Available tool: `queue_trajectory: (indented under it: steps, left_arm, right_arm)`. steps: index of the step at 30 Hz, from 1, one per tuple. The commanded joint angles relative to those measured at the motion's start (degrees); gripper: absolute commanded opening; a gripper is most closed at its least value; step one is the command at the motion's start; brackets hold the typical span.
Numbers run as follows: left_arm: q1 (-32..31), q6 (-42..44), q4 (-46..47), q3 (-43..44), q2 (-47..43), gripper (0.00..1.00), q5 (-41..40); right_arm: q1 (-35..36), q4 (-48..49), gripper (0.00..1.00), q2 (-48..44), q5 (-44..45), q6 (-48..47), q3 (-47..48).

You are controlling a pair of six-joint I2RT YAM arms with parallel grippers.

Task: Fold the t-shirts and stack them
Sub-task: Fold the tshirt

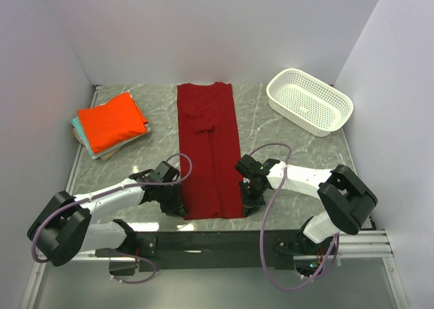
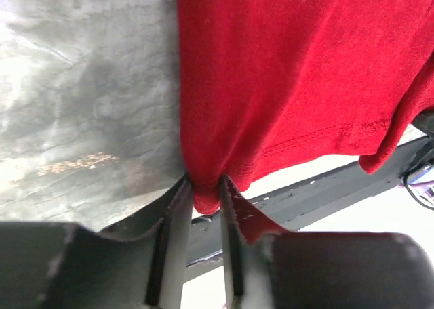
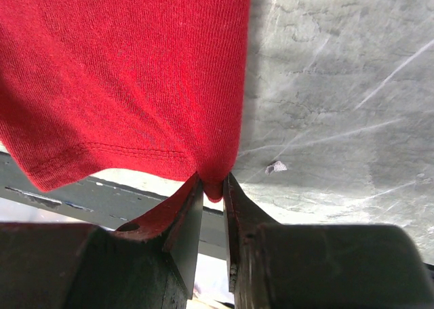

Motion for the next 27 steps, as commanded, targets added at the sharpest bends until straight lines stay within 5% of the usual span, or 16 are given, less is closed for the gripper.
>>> queue_trajectory:
  steps: [1,6,9,13,27]
  left_arm:
    - [-0.6,-0.1,1.8,-0.8,1.2,0.26,0.2]
    - [-0.9,-0.2,2.1,-0.8,1.9,0.10,0.1]
    - [-1.0,-0.1,1.9,-0.6,2.1,0.00,-0.3]
    - [-1.1,-0.8,0.0,-0.3,0.3,0.00,-2.1]
    - [-1.2,-1.4,-3.7,0.8,-2.9,0.00,-4.1]
  right_arm:
    - [0.1,0.5,0.25,-0.8,0.9,0.4,-1.4]
    - [0.1,0.8,0.24,-1.2,0.7,0.5,-1.7]
    - [0.1,0.6,0.14,-1.3,0.7,0.4,-1.7]
    - [0.1,-0.2,0.00,-1.4,1.3,0.2,-1.3]
    - [0.1,-2.1,0.00,-3.4,2.1,1.1,-1.8]
